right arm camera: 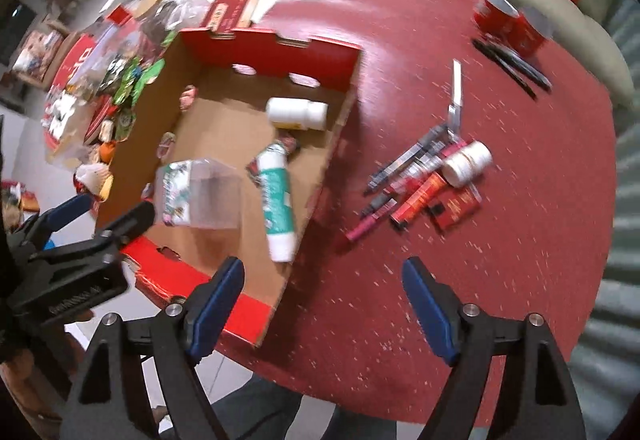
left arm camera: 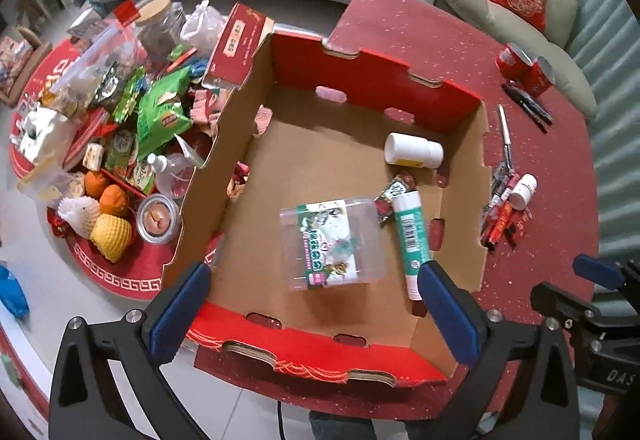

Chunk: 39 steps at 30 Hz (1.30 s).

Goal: Organize rigid objects
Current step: 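Withdraw both open grippers from the cardboard box toward the pens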

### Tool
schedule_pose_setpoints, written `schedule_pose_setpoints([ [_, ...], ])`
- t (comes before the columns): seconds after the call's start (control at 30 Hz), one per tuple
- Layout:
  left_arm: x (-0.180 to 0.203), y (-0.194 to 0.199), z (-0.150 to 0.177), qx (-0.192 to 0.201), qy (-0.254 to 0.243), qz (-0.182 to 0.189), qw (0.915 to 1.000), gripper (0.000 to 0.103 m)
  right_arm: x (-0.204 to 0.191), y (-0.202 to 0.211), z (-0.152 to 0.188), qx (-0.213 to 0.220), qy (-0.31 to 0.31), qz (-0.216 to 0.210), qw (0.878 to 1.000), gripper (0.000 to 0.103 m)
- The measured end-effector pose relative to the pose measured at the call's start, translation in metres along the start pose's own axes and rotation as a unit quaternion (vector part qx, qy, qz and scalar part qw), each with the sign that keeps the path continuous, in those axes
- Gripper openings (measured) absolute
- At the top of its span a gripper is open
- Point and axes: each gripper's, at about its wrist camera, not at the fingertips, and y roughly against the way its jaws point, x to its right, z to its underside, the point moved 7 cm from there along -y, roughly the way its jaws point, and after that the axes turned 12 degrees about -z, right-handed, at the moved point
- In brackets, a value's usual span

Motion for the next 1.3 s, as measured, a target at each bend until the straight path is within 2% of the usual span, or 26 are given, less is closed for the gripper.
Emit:
schedule_pose_setpoints([
  [0.27,0.028,0.013,0.000,0.010,-0.047,0.004,0.9988,0.103,0.031,0.013,0.021,0.014,-0.052,0.012,0.998,0.082],
  [0.57,0.078,0.022,0.004,0.008,-0.095,-0.007,0.9954,0.103,0.062,0.024,0.034,0.021,-0.066,0.017,0.997,0.082],
  [1.0,0.148,0.033,0.001,0.002,-0.117,-0.032,0.9926,0.103,0.133,0.040,0.035,0.016,-0.071,0.006,0.997,0.082],
  [1.3,0.195,0.034,0.011,-0.015,-0.122,-0.041,0.9915,0.103,0.176,0.053,0.033,0.017,-0.044,0.033,0.998,0.082],
])
